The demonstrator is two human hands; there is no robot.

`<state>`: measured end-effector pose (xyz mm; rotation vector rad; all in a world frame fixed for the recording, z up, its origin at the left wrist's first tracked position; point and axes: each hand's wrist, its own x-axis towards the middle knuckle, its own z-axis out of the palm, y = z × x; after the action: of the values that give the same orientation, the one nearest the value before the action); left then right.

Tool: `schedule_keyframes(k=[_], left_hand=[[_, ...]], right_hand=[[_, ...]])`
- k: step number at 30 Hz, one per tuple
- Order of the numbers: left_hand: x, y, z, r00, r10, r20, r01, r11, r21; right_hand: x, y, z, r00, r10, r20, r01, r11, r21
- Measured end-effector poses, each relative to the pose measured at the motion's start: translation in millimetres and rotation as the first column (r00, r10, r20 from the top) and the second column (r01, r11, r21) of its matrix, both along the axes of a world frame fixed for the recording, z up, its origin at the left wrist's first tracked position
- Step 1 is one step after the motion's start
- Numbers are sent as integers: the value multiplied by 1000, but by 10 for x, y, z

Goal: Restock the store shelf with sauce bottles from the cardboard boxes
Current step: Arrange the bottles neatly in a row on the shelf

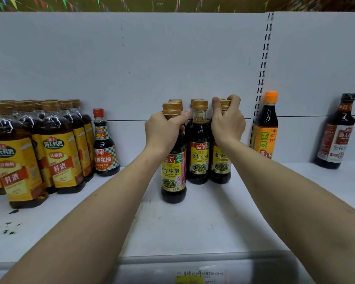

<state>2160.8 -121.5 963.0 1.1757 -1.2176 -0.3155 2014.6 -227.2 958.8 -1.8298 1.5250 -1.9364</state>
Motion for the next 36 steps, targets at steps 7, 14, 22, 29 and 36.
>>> schedule_keyframes(k=[7, 14, 22, 29, 36], left_hand=[[7, 12, 11, 1000, -6, 24, 6, 1000, 13], [1, 50, 1, 998, 9, 58, -11, 999, 40], [20, 210, 39, 999, -25, 26, 23, 998, 62], [173, 376, -11, 991, -109, -75, 115, 990, 79], [269, 443, -109, 998, -56, 2, 55, 989, 134]], right_hand=[[-31, 155, 125, 1000, -12, 16, 10, 997, 77], [-368, 440, 228, 994, -42, 102, 47, 998, -47], [22, 1013, -287, 884, 461, -82, -413, 851, 325], [274, 1171, -807, 754, 655, -58, -519, 647, 558], [257, 1160, -870, 794, 605, -63, -496, 704, 509]])
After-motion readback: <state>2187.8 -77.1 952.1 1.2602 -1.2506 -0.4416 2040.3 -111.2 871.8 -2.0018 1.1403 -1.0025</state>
